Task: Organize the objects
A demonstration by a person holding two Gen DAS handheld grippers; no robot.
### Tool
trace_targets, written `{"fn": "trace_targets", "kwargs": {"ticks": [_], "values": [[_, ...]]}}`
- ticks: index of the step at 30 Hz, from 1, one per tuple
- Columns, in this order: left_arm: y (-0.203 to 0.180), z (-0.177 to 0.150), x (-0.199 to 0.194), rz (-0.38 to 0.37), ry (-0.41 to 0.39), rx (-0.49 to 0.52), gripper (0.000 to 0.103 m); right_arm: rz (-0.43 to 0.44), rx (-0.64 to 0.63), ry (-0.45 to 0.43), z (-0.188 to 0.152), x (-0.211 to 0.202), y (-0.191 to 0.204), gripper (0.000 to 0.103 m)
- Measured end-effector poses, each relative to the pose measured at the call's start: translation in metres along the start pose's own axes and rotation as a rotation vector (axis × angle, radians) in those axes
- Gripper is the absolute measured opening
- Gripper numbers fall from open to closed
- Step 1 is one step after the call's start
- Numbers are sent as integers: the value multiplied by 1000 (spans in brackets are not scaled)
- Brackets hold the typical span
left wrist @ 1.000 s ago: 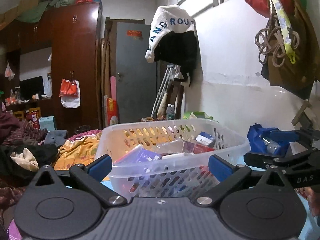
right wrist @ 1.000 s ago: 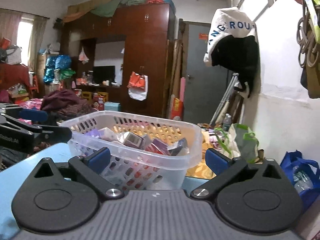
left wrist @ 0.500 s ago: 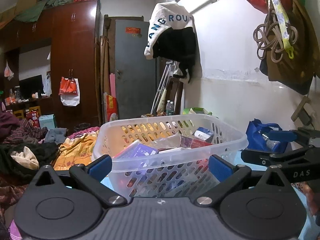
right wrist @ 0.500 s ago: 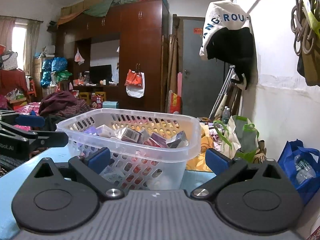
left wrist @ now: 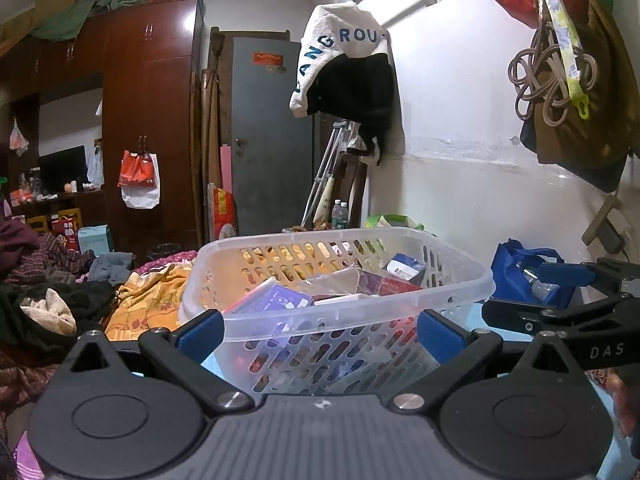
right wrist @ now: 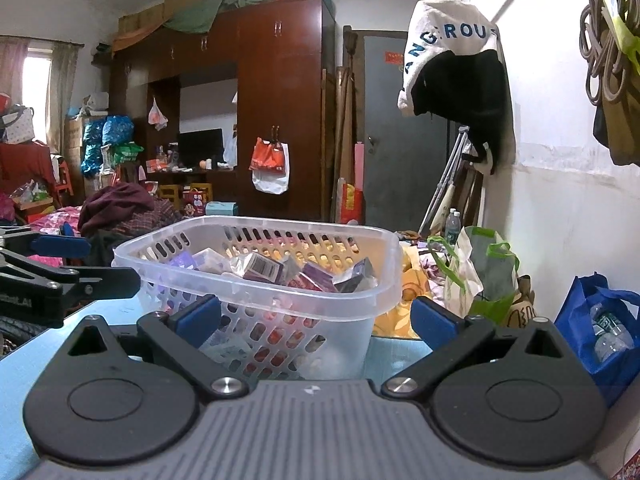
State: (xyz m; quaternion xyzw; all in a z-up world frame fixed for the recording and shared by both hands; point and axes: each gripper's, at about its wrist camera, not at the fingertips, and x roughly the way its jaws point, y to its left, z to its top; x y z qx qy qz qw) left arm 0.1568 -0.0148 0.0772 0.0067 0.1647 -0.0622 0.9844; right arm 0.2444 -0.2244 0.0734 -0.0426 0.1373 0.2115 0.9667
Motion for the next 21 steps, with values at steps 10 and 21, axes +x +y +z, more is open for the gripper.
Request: {"fn": "trace_targets", "kwargs": {"ticks": [10,21], "values": [[1,-1,2,13,6,-2,103,-5,-6,-4,0,-1,0,103],[5,-3,4,22,12,-10,103,-5,-2,-3,0,-1,-3,103]]}}
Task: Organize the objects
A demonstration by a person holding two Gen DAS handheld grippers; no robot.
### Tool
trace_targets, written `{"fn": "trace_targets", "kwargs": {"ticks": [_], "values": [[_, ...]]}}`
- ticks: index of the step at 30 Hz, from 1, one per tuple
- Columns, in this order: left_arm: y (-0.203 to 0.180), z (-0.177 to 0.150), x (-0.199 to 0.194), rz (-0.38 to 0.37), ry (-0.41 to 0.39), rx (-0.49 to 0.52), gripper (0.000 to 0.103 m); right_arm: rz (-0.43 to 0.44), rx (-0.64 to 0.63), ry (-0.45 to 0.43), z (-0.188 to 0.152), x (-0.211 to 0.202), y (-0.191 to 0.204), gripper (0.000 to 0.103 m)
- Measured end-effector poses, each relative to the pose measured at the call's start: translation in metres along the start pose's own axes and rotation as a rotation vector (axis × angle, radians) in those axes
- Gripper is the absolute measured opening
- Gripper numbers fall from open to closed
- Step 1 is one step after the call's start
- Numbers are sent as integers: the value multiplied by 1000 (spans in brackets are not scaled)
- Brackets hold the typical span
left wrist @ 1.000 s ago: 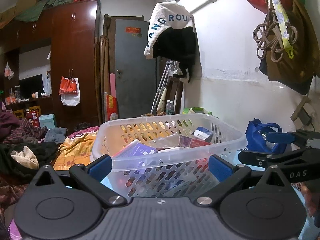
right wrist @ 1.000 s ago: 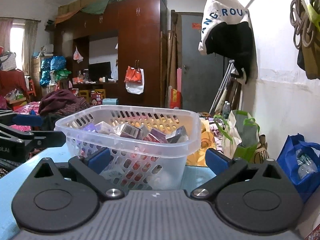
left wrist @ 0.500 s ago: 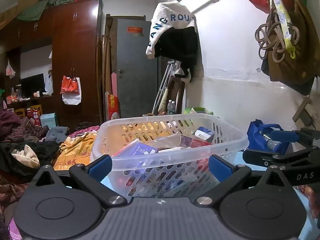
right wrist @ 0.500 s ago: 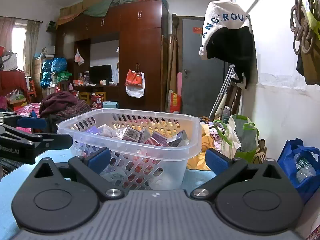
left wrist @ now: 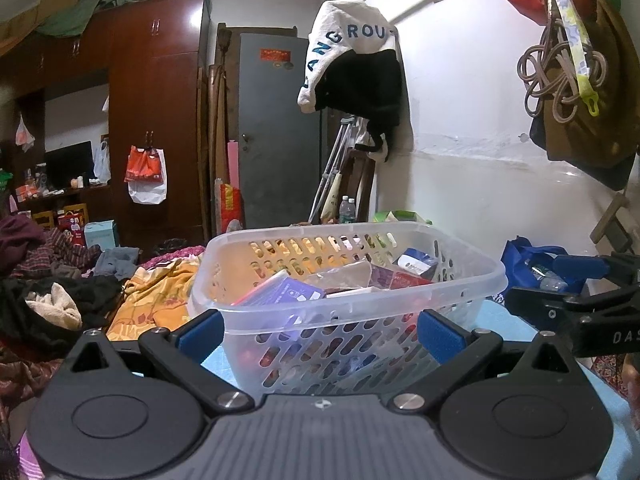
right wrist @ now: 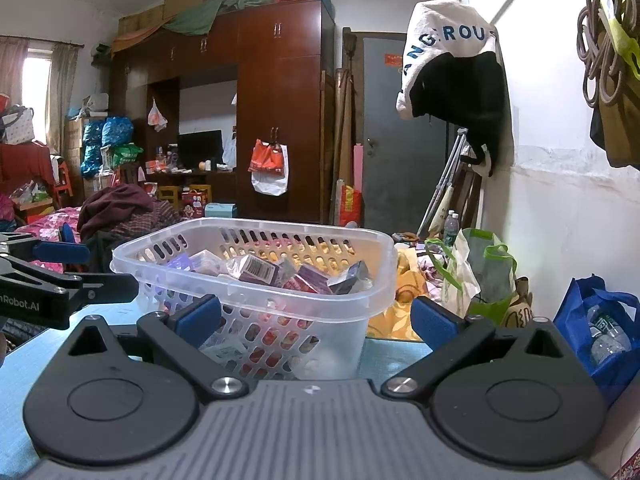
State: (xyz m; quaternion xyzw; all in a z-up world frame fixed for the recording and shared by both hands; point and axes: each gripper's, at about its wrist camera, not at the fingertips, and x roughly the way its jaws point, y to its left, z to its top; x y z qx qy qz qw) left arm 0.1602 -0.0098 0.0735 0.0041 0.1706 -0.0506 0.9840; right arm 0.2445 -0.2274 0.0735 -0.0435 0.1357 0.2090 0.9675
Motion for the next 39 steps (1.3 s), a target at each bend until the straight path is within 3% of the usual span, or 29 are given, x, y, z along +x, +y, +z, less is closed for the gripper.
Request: {"fn": "trace_targets", "kwargs": {"ticks": [39], "values": [[1,-6,3,-4,8,-23,103,12,-6,-10,0,-3,1,103]]}}
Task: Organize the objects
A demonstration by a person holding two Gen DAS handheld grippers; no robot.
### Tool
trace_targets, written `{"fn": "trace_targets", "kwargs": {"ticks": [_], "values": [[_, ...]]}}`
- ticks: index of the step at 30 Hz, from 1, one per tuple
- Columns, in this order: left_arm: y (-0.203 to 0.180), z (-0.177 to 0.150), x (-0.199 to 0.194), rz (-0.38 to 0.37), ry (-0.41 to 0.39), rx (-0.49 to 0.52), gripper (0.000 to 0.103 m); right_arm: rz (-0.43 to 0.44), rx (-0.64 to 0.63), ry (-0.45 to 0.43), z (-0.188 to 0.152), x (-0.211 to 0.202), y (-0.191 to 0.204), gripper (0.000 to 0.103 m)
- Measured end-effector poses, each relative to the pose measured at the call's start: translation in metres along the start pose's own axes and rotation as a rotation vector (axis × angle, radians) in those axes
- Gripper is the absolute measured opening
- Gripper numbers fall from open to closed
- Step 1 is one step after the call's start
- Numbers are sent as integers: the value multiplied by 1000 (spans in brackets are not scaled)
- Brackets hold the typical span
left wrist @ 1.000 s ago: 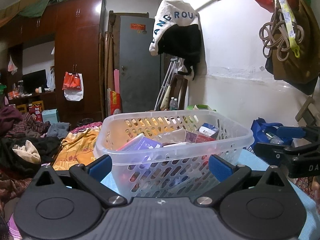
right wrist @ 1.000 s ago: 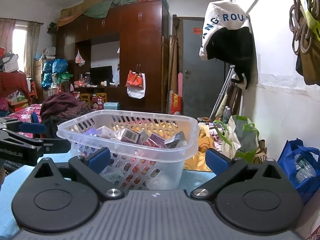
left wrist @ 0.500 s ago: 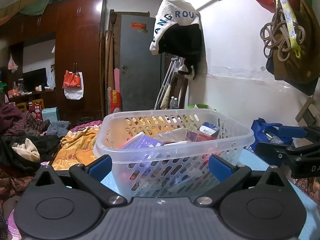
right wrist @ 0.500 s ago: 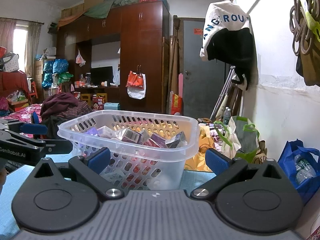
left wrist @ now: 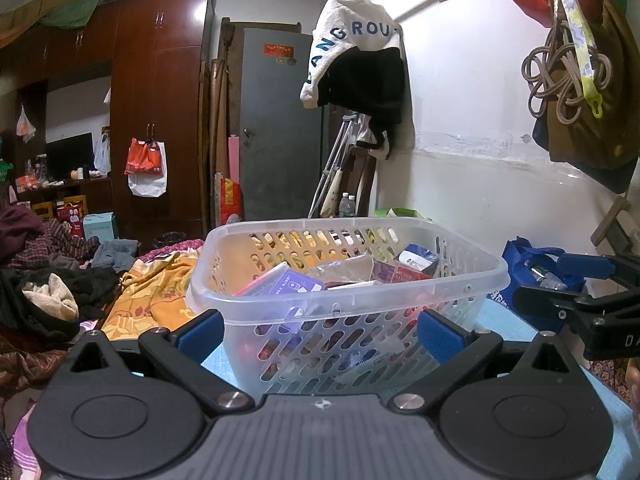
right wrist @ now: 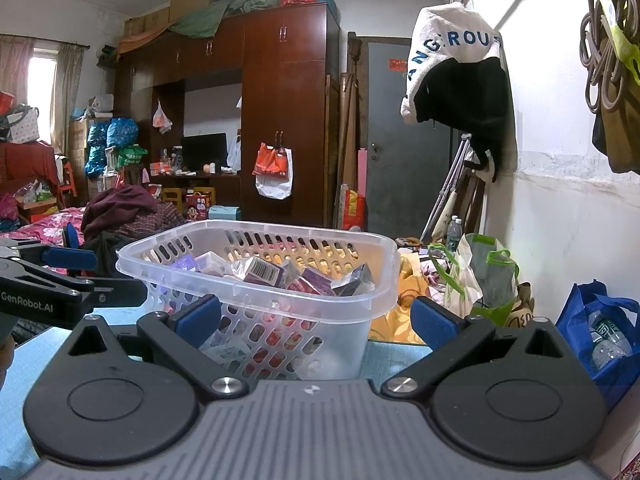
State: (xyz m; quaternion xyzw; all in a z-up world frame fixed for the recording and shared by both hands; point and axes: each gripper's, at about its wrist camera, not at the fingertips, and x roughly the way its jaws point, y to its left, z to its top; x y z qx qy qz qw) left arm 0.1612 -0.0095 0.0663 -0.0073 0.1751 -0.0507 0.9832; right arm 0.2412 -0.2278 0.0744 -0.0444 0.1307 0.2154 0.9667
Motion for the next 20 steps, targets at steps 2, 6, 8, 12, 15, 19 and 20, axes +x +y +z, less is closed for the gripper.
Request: {"fn": "trace_targets", "kwargs": {"ticks": [2,6,8,12,15,19,20], "values": [[0,0,0,1,1,0,103,-1,-1,0,0,0,0,103],[0,0,0,0,3,0,103,-1,0,0,0,0,0,103],[1,0,0,-1,3,-1,103,-1,0,0,0,0,0,103],[-1,0,1,-4,1,-2,103,0,2,-2,1,-1,-1,103],[-2,1,1,-2,1,-1,103,0,1,-2,1,-1,-1,103],[-2,1,-2,8,-25,-5,103,-1,2,-1,0,-2,-2,103],[-2,1,-2,8,-29,-10,103,-2,3,-1,1,-3,-2,103]]}}
